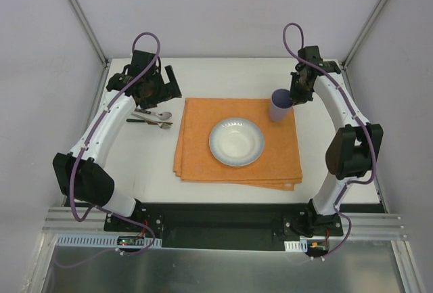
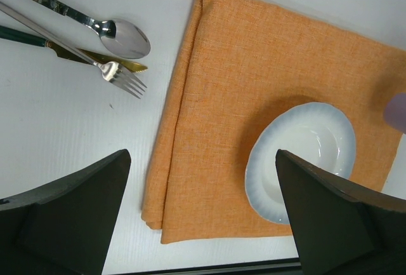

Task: Set the dinner table for one person
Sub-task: Place the cup on the napkin.

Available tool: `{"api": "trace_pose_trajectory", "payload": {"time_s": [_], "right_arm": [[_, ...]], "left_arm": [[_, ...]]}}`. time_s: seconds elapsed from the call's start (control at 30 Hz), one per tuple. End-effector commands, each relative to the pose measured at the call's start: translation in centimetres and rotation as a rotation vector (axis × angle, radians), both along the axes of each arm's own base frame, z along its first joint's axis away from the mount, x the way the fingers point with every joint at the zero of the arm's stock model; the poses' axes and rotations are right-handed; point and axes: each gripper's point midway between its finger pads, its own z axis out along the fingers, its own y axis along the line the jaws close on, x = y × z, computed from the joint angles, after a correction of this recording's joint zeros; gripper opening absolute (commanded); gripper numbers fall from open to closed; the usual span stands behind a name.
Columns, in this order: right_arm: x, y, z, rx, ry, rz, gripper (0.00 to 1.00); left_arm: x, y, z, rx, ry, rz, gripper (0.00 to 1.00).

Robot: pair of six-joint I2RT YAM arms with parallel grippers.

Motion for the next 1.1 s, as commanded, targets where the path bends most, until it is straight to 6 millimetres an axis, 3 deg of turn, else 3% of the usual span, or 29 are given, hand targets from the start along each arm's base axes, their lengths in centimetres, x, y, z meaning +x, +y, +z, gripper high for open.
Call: {"api": "trace_pose_trajectory", "payload": {"time_s": [0.0,0.47,0.87,1.07], "right_arm": [[2.7,0.7,1.8,0.030,-0.071,0.015,0.01],[4.7,-0.1,0.3,0.050,-0.058,-0.009,0.01],[3.7,0.7,-0.9,0.095,-0.029,-0.002,0.01],[3.2,0.3,-2.5,0.078,0.008,-0.008,0.01]], "left_arm": [[0.7,-1.0,1.5,-0.014,-0.040,-0.036,0.99],[0.1,-1.2,0.7,-0.011,-0.020,-0.037,0.99],[0.4,-1.5,0.4,-0.010,-0.013,-0.047,0.99],[0.4,-1.5,0.2,-0.012,-0.007,-0.043,0.99]]}}
